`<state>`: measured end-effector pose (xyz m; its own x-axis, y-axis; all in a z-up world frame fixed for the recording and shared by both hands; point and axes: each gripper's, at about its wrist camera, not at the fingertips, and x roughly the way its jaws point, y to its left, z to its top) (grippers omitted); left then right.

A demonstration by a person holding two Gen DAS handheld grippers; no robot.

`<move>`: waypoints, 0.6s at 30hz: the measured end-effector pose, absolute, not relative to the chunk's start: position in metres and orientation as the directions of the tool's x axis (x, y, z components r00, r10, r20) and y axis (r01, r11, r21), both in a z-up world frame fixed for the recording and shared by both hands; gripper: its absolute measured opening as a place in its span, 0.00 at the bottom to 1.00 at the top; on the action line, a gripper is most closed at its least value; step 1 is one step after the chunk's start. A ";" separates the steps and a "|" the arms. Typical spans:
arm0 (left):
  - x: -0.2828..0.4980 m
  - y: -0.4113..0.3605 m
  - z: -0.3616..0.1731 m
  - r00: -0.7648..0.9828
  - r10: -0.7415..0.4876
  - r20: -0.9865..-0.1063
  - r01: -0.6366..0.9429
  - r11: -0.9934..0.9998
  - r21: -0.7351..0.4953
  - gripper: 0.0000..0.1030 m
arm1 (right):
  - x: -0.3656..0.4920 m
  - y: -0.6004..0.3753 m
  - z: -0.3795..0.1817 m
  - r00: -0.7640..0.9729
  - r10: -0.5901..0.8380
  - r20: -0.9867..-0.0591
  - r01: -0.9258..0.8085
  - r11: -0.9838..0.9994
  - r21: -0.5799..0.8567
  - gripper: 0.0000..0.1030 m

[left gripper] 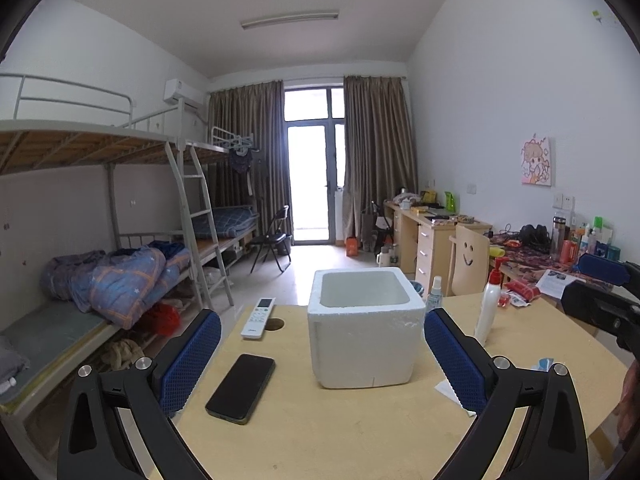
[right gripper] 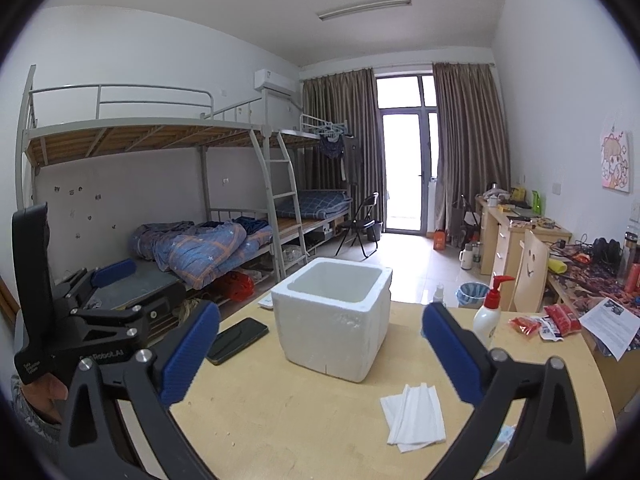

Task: Organize soft objects

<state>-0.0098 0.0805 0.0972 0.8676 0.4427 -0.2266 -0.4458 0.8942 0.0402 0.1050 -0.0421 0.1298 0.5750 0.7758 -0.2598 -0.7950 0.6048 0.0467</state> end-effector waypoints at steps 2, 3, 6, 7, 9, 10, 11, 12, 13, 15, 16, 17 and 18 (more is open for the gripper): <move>-0.011 0.079 0.097 0.871 0.440 -0.221 -0.444 0.895 0.032 0.99 | 0.100 -0.044 0.125 0.580 0.773 -0.256 -0.793 0.608 0.039 1.00; -0.013 0.078 0.097 0.871 0.442 -0.216 -0.447 0.894 0.028 0.99 | 0.098 -0.046 0.124 0.580 0.774 -0.254 -0.793 0.607 0.040 1.00; -0.016 0.076 0.096 0.873 0.441 -0.211 -0.446 0.895 0.026 0.99 | 0.094 -0.047 0.119 0.579 0.775 -0.253 -0.793 0.607 0.044 1.00; -0.017 0.075 0.095 0.874 0.437 -0.210 -0.443 0.896 0.020 0.99 | 0.094 -0.047 0.116 0.580 0.773 -0.257 -0.793 0.608 0.043 1.00; -0.021 0.074 0.091 0.876 0.437 -0.204 -0.443 0.896 0.017 0.99 | 0.092 -0.048 0.112 0.580 0.772 -0.260 -0.793 0.608 0.038 1.00; -0.022 0.074 0.090 0.878 0.436 -0.199 -0.442 0.897 0.017 0.99 | 0.090 -0.048 0.110 0.580 0.772 -0.259 -0.794 0.607 0.033 1.00; -0.024 0.073 0.086 0.880 0.431 -0.197 -0.437 0.899 0.013 0.99 | 0.089 -0.048 0.107 0.580 0.772 -0.259 -0.795 0.606 0.028 1.00; -0.024 0.072 0.084 0.881 0.428 -0.202 -0.435 0.900 0.010 0.99 | 0.088 -0.048 0.105 0.581 0.771 -0.261 -0.794 0.607 0.026 1.00; -0.025 0.072 0.080 0.883 0.422 -0.205 -0.430 0.903 0.005 0.99 | 0.087 -0.048 0.103 0.581 0.770 -0.265 -0.793 0.608 0.030 1.00; -0.028 0.072 0.075 0.882 0.425 -0.203 -0.434 0.901 0.001 0.99 | 0.084 -0.049 0.098 0.579 0.770 -0.269 -0.793 0.608 0.033 1.00; -0.029 0.072 0.073 0.881 0.426 -0.204 -0.435 0.900 -0.001 0.99 | 0.084 -0.049 0.095 0.579 0.769 -0.270 -0.792 0.609 0.035 1.00; -0.030 0.072 0.069 0.883 0.421 -0.209 -0.431 0.902 -0.005 0.99 | 0.083 -0.049 0.091 0.580 0.767 -0.274 -0.791 0.611 0.037 1.00; -0.030 0.072 0.067 0.883 0.420 -0.212 -0.431 0.902 -0.007 0.99 | 0.084 -0.049 0.088 0.580 0.766 -0.278 -0.790 0.612 0.037 1.00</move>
<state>-0.0302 0.0716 0.0667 0.8826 0.4199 -0.2115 -0.4310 0.9023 -0.0069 0.0836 -0.0487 0.0883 0.5800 0.7659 -0.2775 -0.7902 0.6118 0.0370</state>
